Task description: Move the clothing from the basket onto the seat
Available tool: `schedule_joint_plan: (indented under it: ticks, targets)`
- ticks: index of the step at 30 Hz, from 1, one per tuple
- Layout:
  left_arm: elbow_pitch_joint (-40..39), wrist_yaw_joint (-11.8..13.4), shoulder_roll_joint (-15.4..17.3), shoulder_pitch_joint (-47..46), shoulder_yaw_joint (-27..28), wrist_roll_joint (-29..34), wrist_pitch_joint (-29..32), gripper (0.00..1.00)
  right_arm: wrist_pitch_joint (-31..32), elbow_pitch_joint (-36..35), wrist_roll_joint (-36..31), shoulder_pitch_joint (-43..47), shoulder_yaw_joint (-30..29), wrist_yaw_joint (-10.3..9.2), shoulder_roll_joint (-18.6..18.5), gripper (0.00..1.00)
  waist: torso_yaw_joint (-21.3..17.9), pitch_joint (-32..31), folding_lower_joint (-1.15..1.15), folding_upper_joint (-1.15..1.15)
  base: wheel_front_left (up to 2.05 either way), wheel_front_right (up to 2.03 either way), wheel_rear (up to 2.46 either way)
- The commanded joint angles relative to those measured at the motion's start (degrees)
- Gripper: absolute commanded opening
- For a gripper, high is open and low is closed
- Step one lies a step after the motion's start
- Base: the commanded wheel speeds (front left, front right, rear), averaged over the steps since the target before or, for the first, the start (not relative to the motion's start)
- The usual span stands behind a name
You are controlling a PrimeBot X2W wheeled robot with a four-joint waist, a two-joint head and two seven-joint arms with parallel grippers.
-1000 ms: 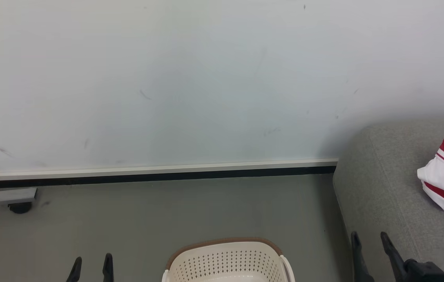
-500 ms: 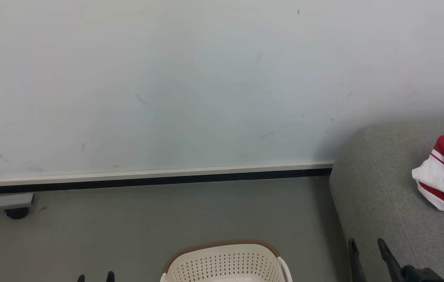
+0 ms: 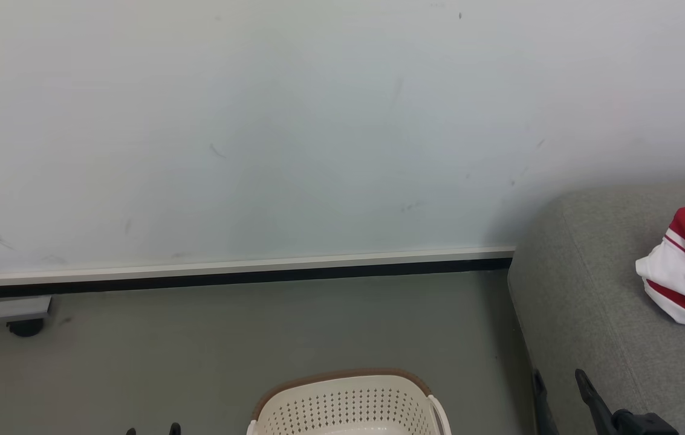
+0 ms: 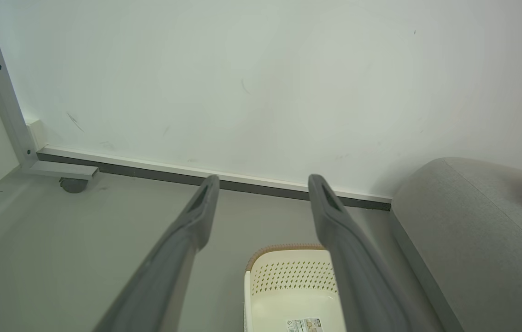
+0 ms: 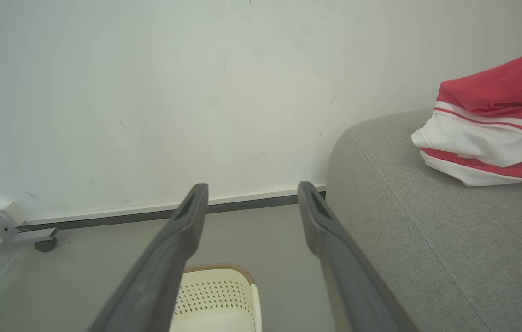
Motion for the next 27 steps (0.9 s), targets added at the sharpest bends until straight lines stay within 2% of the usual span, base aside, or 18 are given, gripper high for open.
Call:
schedule_joint_plan:
  ticks: [1,11,12,17,27]
  targets:
    - [0.33,-0.43,-0.16,-0.23,0.4,0.56,-0.12,1.0,-0.05,-0.2,-0.03,0.49,0.05,-0.02,0.09,1.0,0.0,0.1,0.0,0.0,0.0,0.0,0.0]
    - [1.15,-1.28,-0.92,-0.3,1.36,1.89,-0.12,1.0,-0.09,-0.24,0.37,0.74,0.27,-0.02,0.09,1.0,-0.2,0.16,0.0,0.0,0.0,0.0,0.0]
    - [0.95,-1.05,-0.95,-0.1,1.19,1.44,0.01,0.0,-0.03,-0.08,0.15,0.01,0.16,0.0,0.0,0.0,-0.21,0.16,0.0,0.0,0.0,0.0,0.0]
    - [3.46,-0.99,-1.5,0.47,1.11,0.87,0.53,0.0,0.05,2.28,0.43,1.06,0.16,0.0,-0.01,0.0,-0.24,0.18,0.0,0.0,0.0,0.0,0.0]
    - [4.91,-1.82,-1.59,-2.2,1.64,-9.73,3.43,0.0,1.2,2.54,13.18,-0.12,-1.01,0.0,-1.03,0.0,-0.45,0.61,0.0,0.0,0.0,0.0,0.0]
